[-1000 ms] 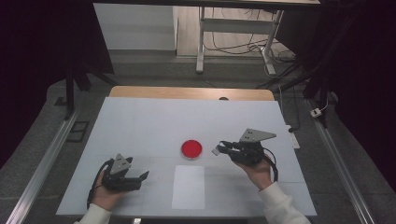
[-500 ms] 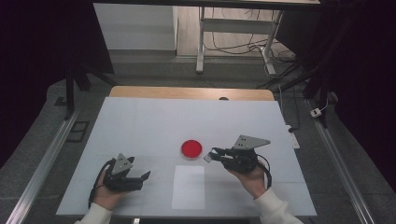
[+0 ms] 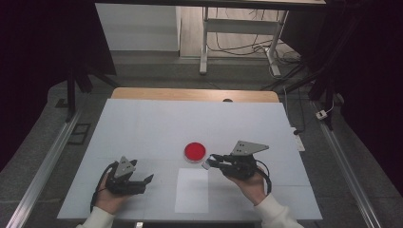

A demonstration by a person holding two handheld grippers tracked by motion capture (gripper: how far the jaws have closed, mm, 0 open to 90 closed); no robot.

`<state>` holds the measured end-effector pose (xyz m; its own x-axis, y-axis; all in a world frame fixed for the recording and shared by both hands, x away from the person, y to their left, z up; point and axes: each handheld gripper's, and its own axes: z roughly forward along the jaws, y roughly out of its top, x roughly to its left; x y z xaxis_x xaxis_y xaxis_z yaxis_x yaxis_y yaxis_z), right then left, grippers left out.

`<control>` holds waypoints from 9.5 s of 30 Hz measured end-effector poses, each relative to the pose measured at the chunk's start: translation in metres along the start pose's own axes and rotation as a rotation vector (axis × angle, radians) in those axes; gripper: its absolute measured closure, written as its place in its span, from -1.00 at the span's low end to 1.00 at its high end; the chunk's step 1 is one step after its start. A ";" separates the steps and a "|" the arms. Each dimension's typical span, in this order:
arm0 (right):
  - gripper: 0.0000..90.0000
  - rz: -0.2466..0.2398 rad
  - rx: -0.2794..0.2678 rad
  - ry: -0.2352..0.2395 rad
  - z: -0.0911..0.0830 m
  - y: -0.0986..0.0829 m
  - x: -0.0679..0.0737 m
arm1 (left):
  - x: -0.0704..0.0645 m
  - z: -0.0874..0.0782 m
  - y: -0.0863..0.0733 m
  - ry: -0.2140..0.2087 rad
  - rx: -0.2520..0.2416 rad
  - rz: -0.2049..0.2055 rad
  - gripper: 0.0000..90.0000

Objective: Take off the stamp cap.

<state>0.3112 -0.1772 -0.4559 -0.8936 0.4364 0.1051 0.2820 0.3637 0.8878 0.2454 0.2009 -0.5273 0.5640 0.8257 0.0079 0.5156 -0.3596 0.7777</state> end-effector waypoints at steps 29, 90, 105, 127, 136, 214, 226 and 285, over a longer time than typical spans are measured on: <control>0.67 0.011 -0.017 -0.007 0.004 0.004 -0.002 | -0.002 -0.003 0.001 -0.004 -0.021 -0.005 -0.60; 0.67 0.002 0.003 -0.037 0.015 0.000 0.003 | -0.072 0.044 0.065 -0.109 -0.062 0.156 -0.59; 0.67 0.013 0.011 -0.031 0.017 0.000 0.004 | -0.080 0.051 0.074 -0.118 -0.068 0.171 -0.58; 0.67 0.044 -0.005 -0.047 0.019 -0.002 0.003 | -0.095 0.066 0.083 -0.145 -0.060 0.192 -0.56; 0.67 0.066 -0.023 -0.046 0.020 -0.005 0.003 | -0.098 0.072 0.086 -0.148 -0.063 0.192 -0.53; 0.67 0.104 -0.058 -0.074 0.018 -0.008 0.003 | -0.118 0.088 0.091 -0.091 -0.071 0.287 0.44; 0.68 0.090 -0.059 -0.084 0.018 -0.007 0.006 | -0.118 0.088 0.090 -0.101 -0.074 0.274 0.44; 0.68 0.086 -0.096 -0.126 0.003 -0.001 0.001 | -0.111 0.090 0.087 -0.078 -0.037 0.284 0.44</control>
<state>0.3114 -0.1747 -0.4580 -0.8149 0.5646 0.1311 0.3155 0.2425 0.9174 0.2856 0.0385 -0.5175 0.7306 0.6584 0.1812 0.3071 -0.5538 0.7740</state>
